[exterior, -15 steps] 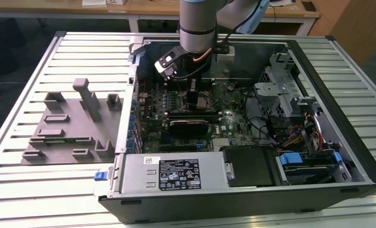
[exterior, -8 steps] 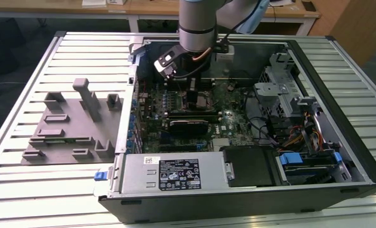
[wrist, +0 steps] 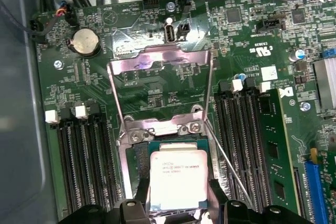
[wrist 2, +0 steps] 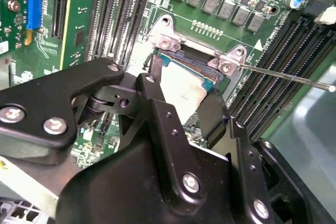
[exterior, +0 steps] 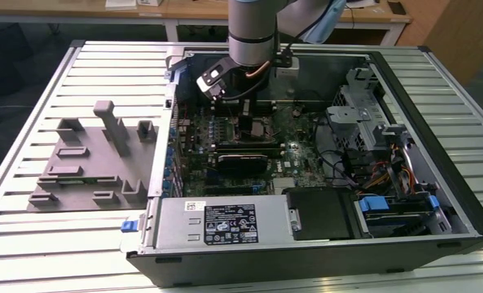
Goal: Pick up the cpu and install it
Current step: 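Place the cpu into insertion slot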
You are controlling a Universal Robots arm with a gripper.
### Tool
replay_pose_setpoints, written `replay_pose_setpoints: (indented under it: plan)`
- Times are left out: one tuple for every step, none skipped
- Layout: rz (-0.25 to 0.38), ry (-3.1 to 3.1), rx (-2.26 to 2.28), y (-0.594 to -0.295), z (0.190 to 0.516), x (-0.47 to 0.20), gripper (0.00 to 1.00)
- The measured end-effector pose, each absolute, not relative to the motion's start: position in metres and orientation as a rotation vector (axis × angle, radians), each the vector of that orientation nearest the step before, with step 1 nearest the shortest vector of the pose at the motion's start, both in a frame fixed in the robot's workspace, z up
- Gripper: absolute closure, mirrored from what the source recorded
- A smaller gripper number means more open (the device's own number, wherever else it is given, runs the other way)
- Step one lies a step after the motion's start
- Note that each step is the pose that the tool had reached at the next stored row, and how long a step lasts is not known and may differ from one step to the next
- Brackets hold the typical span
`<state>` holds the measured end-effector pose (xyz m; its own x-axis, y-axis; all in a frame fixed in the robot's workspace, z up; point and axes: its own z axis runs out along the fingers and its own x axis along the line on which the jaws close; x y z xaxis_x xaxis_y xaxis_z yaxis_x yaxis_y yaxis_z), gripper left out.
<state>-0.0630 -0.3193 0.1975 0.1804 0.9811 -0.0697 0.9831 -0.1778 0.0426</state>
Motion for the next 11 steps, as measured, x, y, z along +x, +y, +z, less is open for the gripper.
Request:
replay_pose_setpoints:
  plan:
    - [-0.038, 1.967, 2.351, -0.3192, 0.1975, -0.0631, 0.48]
    - [-0.036, 1.972, 2.349, -0.3192, 0.1975, -0.0632, 0.48]
    - [-0.032, 1.978, 2.347, -0.3192, 0.1975, -0.0632, 0.48]
    - [-0.028, 1.984, 2.346, -0.3192, 0.1975, -0.0632, 0.48]
    - [-0.024, 1.992, 2.344, -0.3192, 0.1976, -0.0632, 0.48]
    - [-0.018, 2.000, 2.342, -0.3192, 0.1976, -0.0632, 0.48]
    - [-0.014, 2.009, 2.339, -0.3192, 0.1976, -0.0632, 0.48]
    - [-0.010, 2.018, 2.334, -0.3192, 0.1975, -0.0632, 0.48]
    - [-0.006, 2.026, 2.331, -0.3192, 0.1975, -0.0632, 0.48]
    - [-0.004, 2.029, 2.331, -0.3191, 0.1975, -0.0632, 0.48]
    - [-0.004, 2.029, 2.331, -0.3191, 0.1975, -0.0632, 0.48]
